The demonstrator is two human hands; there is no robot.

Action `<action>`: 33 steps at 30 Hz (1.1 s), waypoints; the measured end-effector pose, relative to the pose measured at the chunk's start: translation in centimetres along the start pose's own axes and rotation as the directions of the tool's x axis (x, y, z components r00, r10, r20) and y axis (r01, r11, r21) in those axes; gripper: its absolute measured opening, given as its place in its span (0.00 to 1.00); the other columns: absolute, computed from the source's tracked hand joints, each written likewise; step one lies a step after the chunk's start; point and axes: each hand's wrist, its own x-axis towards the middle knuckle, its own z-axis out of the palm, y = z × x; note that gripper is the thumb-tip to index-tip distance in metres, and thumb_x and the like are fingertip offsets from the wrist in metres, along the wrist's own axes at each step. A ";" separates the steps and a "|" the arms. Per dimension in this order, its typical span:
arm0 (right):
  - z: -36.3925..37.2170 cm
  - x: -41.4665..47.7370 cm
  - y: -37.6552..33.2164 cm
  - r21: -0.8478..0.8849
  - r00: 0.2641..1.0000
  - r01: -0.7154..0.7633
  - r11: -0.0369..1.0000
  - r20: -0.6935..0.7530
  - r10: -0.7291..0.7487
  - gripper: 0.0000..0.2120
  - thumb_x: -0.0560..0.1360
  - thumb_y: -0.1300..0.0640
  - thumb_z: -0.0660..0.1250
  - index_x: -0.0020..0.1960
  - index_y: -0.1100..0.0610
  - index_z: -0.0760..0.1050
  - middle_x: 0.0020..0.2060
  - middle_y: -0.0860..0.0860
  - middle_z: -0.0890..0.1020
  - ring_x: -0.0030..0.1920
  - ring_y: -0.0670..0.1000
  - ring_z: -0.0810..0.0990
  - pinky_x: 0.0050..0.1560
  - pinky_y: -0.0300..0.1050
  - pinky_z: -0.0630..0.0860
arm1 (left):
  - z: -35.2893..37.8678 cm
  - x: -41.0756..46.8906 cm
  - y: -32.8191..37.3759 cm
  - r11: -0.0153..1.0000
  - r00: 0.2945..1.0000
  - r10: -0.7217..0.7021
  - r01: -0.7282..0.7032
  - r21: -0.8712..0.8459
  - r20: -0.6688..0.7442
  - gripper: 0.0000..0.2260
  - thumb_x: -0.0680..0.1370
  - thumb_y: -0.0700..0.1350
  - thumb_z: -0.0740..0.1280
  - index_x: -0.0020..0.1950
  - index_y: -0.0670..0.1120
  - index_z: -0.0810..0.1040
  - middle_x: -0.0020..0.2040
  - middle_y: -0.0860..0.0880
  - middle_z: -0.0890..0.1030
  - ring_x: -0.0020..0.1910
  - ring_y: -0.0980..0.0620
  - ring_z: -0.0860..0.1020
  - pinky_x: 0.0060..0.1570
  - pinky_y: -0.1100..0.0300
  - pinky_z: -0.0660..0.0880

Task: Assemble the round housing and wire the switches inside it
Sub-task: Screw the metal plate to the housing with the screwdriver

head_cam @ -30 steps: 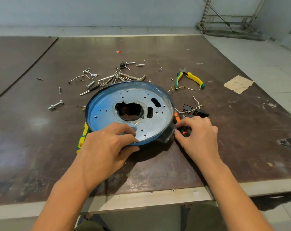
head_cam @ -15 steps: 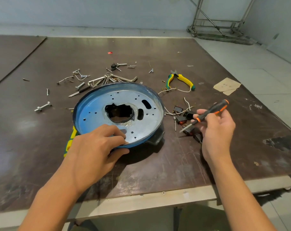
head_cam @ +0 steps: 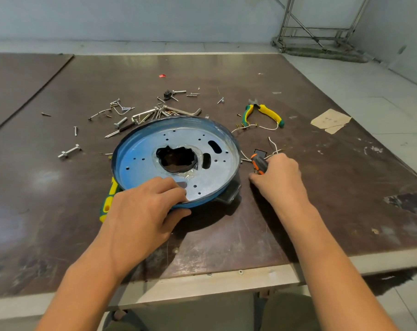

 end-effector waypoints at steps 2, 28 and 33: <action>0.2 0.2 0.0 -0.051 1.000 0.002 0.999 -0.001 -0.002 0.12 0.71 0.51 0.74 0.50 0.56 0.79 0.42 0.55 0.79 0.44 0.60 0.80 0.41 0.51 0.77 | 0.0 -0.1 -0.1 1.000 1.000 0.000 -0.001 -0.030 -0.006 0.06 0.73 0.52 0.71 0.45 0.51 0.81 0.47 0.55 0.83 0.46 0.51 0.82 0.31 0.51 0.79; -1.7 -6.2 -5.8 0.589 0.819 0.476 0.653 -0.025 -0.573 0.06 0.70 0.57 0.79 0.46 0.50 0.85 0.37 0.45 0.85 0.39 0.45 0.84 0.41 0.42 0.80 | 0.3 -0.3 -0.7 0.988 0.997 -0.070 0.066 -0.141 -0.024 0.08 0.70 0.52 0.76 0.44 0.49 0.84 0.46 0.53 0.86 0.46 0.52 0.84 0.39 0.53 0.82; -0.9 -6.6 -6.2 0.343 0.751 0.634 0.693 -0.060 -0.658 0.08 0.70 0.53 0.78 0.38 0.52 0.80 0.31 0.47 0.81 0.34 0.48 0.79 0.36 0.49 0.77 | 0.5 -0.3 -0.8 0.986 0.996 -0.081 0.075 -0.150 -0.037 0.09 0.69 0.51 0.78 0.42 0.49 0.84 0.45 0.53 0.86 0.45 0.51 0.85 0.37 0.53 0.82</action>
